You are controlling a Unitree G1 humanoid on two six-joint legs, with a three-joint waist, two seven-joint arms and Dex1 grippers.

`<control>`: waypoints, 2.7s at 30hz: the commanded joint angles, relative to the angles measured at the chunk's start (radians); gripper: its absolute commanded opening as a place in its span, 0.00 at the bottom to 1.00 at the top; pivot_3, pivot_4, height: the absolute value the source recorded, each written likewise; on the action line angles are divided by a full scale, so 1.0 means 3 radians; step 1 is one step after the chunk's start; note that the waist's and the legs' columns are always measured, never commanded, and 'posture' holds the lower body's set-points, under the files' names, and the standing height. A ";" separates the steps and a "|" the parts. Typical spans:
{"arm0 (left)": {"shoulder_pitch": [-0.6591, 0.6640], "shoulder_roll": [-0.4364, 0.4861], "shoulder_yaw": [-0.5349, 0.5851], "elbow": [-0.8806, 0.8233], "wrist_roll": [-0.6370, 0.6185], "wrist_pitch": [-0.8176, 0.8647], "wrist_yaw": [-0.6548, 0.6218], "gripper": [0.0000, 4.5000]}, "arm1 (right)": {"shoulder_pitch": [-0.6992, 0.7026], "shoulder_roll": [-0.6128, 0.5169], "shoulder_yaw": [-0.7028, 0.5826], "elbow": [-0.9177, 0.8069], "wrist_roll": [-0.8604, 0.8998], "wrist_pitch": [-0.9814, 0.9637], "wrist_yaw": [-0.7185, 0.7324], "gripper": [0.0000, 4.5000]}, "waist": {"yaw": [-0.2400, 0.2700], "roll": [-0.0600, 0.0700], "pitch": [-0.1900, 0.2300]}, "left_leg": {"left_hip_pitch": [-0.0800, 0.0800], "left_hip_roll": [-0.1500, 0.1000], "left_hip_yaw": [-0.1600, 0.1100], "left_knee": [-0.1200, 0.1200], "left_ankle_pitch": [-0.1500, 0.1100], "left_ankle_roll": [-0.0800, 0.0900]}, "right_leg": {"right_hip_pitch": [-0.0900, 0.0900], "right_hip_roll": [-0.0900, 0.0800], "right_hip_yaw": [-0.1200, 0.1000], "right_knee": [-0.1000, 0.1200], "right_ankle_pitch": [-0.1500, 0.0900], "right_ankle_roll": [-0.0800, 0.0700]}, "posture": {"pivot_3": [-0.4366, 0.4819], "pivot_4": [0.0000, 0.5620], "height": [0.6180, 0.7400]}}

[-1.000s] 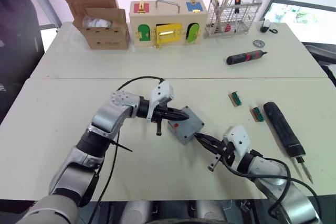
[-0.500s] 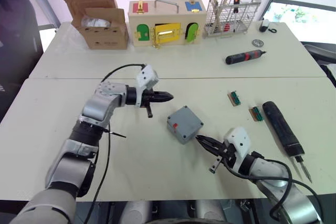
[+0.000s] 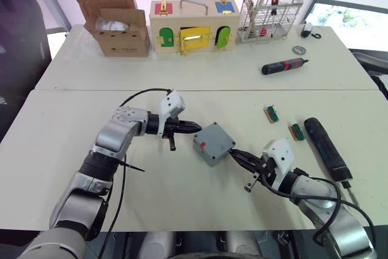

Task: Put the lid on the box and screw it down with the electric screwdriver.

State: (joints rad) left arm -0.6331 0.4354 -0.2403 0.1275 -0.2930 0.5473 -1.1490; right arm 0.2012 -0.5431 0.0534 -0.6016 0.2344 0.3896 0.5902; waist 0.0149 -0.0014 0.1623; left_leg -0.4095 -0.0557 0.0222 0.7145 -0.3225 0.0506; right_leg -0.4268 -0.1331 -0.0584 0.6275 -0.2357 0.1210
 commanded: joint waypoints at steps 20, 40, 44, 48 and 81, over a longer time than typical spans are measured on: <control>-0.0059 0.0021 0.0018 0.0211 0.0145 -0.0262 0.0154 0.00 | 0.0152 -0.0059 -0.0142 -0.0148 0.0128 -0.0030 0.0110 0.02 | 0.0002 0.0000 0.0000 | 0.0000 -0.0001 0.0001 0.0002 0.0001 -0.0001 | -0.0001 0.0001 0.0000 0.0005 0.0000 0.0000 | 0.48 0.27 0.62; 0.0245 0.0105 -0.0270 -0.0172 0.0201 -0.0151 -0.0100 0.00 | -0.0340 -0.0149 0.0114 0.0394 -0.0044 -0.0020 0.0242 0.02 | -0.0002 0.0001 -0.0001 | 0.0001 -0.0001 0.0001 0.0005 0.0002 -0.0001 | -0.0001 0.0000 0.0000 0.0008 0.0000 0.0000 | 0.48 0.27 0.62; 0.0367 0.0113 -0.0319 -0.0395 0.0170 -0.0025 -0.0098 0.00 | -0.0485 -0.0217 0.0052 0.0544 -0.0021 -0.0047 0.0347 0.02 | 0.0001 0.0001 -0.0001 | 0.0001 -0.0002 0.0001 0.0007 0.0002 -0.0001 | 0.0000 0.0000 0.0000 0.0008 0.0000 0.0000 | 0.48 0.27 0.62; 0.0447 0.0112 -0.0348 -0.0552 0.0156 0.0046 -0.0074 0.00 | -0.0548 -0.0279 0.0029 0.0616 -0.0008 -0.0056 0.0443 0.02 | -0.0001 0.0001 0.0000 | 0.0001 -0.0002 0.0001 0.0007 0.0002 -0.0002 | 0.0000 0.0000 0.0000 0.0008 0.0000 0.0000 | 0.48 0.27 0.62; 0.0311 0.0269 0.0642 -0.1534 -0.1019 0.0685 0.0249 0.00 | -0.0499 -0.0128 -0.1394 0.0264 0.0794 0.0709 -0.0005 0.02 | 0.0013 0.0002 -0.0001 | 0.0006 -0.0002 0.0000 0.0007 0.0006 -0.0010 | 0.0006 -0.0001 0.0000 0.0010 0.0000 0.0000 | 0.48 0.27 0.62</control>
State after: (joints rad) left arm -0.5254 0.5356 -0.0187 -0.2961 -0.5791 0.7583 -1.0873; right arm 0.0619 -0.5973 -0.3032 -0.5225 0.4237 0.5833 0.6113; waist 0.0189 -0.0009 0.1621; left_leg -0.4074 -0.0563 0.0220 0.7167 -0.3206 0.0475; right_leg -0.4243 -0.1334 -0.0584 0.6307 -0.2355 0.1209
